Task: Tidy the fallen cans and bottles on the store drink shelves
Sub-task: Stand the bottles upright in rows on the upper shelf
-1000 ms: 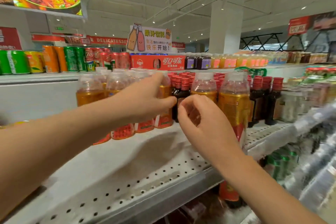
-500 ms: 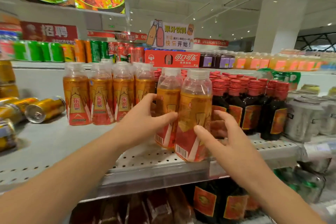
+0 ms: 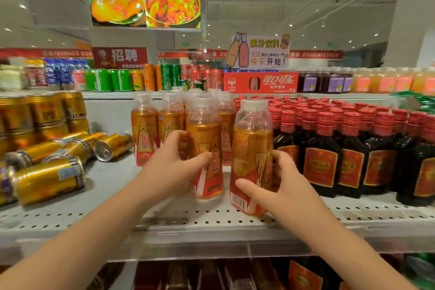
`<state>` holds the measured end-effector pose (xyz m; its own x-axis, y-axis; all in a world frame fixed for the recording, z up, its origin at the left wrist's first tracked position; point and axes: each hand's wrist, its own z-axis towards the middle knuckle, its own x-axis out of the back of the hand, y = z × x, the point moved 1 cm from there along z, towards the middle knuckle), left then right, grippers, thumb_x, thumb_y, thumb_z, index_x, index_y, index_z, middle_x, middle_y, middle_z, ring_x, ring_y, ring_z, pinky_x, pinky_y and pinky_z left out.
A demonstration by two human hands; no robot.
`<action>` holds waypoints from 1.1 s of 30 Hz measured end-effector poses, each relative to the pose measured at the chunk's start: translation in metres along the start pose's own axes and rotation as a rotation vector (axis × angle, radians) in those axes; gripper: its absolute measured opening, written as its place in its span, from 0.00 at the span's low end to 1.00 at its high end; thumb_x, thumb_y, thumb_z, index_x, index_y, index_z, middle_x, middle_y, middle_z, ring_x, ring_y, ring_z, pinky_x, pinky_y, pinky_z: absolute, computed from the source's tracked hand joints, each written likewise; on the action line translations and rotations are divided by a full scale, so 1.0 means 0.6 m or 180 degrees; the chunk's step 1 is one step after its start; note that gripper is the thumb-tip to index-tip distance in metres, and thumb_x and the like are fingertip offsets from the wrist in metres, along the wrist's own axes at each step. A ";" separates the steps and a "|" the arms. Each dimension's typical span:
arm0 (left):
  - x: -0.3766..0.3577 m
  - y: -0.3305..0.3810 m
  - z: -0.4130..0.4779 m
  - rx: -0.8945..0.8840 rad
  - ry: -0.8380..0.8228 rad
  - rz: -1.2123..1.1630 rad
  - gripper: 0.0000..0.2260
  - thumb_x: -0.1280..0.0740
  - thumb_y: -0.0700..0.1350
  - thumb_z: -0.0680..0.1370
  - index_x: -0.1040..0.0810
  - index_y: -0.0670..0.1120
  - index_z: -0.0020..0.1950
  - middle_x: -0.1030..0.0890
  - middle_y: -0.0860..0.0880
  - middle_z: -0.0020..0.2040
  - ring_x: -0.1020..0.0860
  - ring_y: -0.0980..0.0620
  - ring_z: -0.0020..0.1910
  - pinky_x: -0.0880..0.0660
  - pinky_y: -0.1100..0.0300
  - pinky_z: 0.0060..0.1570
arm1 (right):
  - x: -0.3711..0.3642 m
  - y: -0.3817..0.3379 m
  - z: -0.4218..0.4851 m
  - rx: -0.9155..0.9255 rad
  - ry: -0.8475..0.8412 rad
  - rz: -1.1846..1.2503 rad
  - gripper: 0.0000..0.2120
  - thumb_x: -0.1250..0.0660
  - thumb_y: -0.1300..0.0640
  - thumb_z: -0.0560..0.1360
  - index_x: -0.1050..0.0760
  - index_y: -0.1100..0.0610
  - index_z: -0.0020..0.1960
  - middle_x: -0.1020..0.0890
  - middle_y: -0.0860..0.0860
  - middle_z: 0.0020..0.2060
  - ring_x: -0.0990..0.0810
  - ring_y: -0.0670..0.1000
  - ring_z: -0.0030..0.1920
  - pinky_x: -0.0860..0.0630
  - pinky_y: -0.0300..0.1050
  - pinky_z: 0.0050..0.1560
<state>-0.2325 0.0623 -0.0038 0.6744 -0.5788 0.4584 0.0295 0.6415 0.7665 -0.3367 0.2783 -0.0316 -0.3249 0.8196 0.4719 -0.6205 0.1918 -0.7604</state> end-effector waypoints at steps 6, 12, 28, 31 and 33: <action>0.061 -0.045 0.028 0.0178 -0.0121 0.0016 0.26 0.25 0.59 0.73 0.25 0.55 0.69 0.17 0.60 0.57 0.19 0.64 0.55 0.22 0.56 0.60 | -0.063 -0.010 0.064 -0.0003 -0.0115 -0.0181 0.40 0.28 0.29 0.65 0.40 0.41 0.70 0.27 0.28 0.47 0.26 0.27 0.43 0.31 0.25 0.32; 0.088 -0.091 0.048 0.0122 -0.0138 -0.0373 0.24 0.24 0.57 0.74 0.27 0.57 0.67 0.17 0.59 0.58 0.19 0.65 0.55 0.21 0.60 0.55 | -0.118 -0.013 0.103 0.0007 -0.0014 -0.0459 0.38 0.32 0.26 0.66 0.43 0.39 0.68 0.28 0.30 0.44 0.26 0.31 0.40 0.32 0.28 0.32; 0.059 -0.101 0.088 -0.0311 -0.0073 0.0245 0.24 0.26 0.68 0.69 0.29 0.63 0.59 0.19 0.64 0.50 0.21 0.70 0.47 0.22 0.69 0.39 | -0.125 0.009 0.124 -0.0169 0.0159 -0.0184 0.37 0.35 0.25 0.64 0.38 0.36 0.68 0.23 0.22 0.47 0.21 0.30 0.49 0.22 0.40 0.48; 0.045 -0.105 0.087 -0.0424 0.0091 0.0379 0.28 0.28 0.72 0.68 0.30 0.61 0.61 0.20 0.63 0.54 0.21 0.68 0.49 0.22 0.66 0.44 | -0.126 0.013 0.121 -0.0121 0.0267 -0.0137 0.29 0.30 0.32 0.68 0.37 0.34 0.64 0.24 0.22 0.48 0.21 0.31 0.49 0.19 0.42 0.50; 0.042 -0.110 0.087 -0.0493 0.0052 0.0380 0.31 0.29 0.72 0.69 0.31 0.61 0.68 0.22 0.64 0.59 0.22 0.69 0.52 0.24 0.69 0.46 | -0.129 0.015 0.119 -0.0154 0.0390 -0.0159 0.26 0.28 0.34 0.70 0.37 0.33 0.62 0.21 0.27 0.48 0.20 0.32 0.48 0.18 0.43 0.49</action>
<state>-0.2558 -0.0207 -0.0195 0.6918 -0.4866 0.5335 0.0611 0.7756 0.6282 -0.3681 0.1779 -0.0430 -0.2031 0.8676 0.4539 -0.5977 0.2573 -0.7593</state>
